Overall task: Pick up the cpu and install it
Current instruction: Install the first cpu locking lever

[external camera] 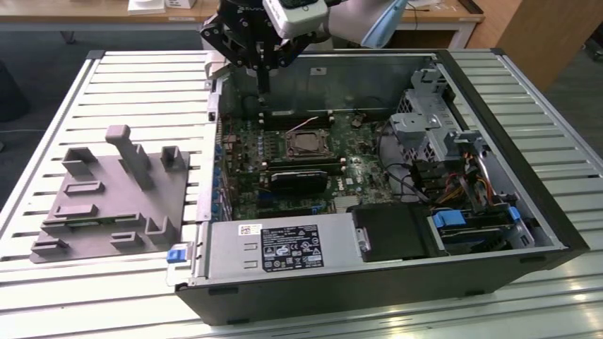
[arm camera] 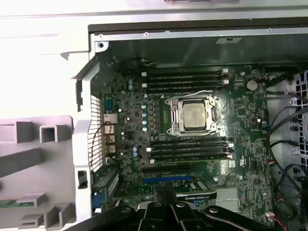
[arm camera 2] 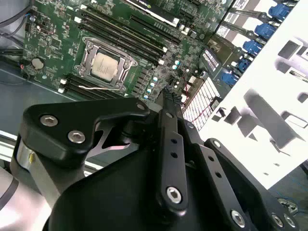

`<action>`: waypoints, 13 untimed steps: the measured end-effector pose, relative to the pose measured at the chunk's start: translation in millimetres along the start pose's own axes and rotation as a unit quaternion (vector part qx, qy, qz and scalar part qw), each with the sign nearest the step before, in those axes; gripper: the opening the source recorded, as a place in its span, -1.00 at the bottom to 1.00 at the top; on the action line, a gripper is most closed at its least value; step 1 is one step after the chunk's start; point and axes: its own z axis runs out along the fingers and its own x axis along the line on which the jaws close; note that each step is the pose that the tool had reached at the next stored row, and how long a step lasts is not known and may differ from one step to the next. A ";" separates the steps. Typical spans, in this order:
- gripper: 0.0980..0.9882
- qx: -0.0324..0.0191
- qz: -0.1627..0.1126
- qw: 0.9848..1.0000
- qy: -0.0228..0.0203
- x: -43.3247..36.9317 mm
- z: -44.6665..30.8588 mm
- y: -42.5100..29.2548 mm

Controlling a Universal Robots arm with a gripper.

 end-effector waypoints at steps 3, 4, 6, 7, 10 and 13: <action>-0.98 0.000 0.000 1.000 0.000 0.0 0.0 0.0; -0.98 0.000 0.000 1.000 0.000 0.0 0.0 0.0; -0.98 0.000 0.000 1.000 0.000 0.0 0.0 0.0; -0.98 0.000 0.000 1.000 0.000 0.0 0.0 0.0; -0.98 0.000 0.000 1.000 0.000 -0.7 0.0 0.0; -0.98 0.000 0.000 1.000 0.000 -2.5 0.2 0.2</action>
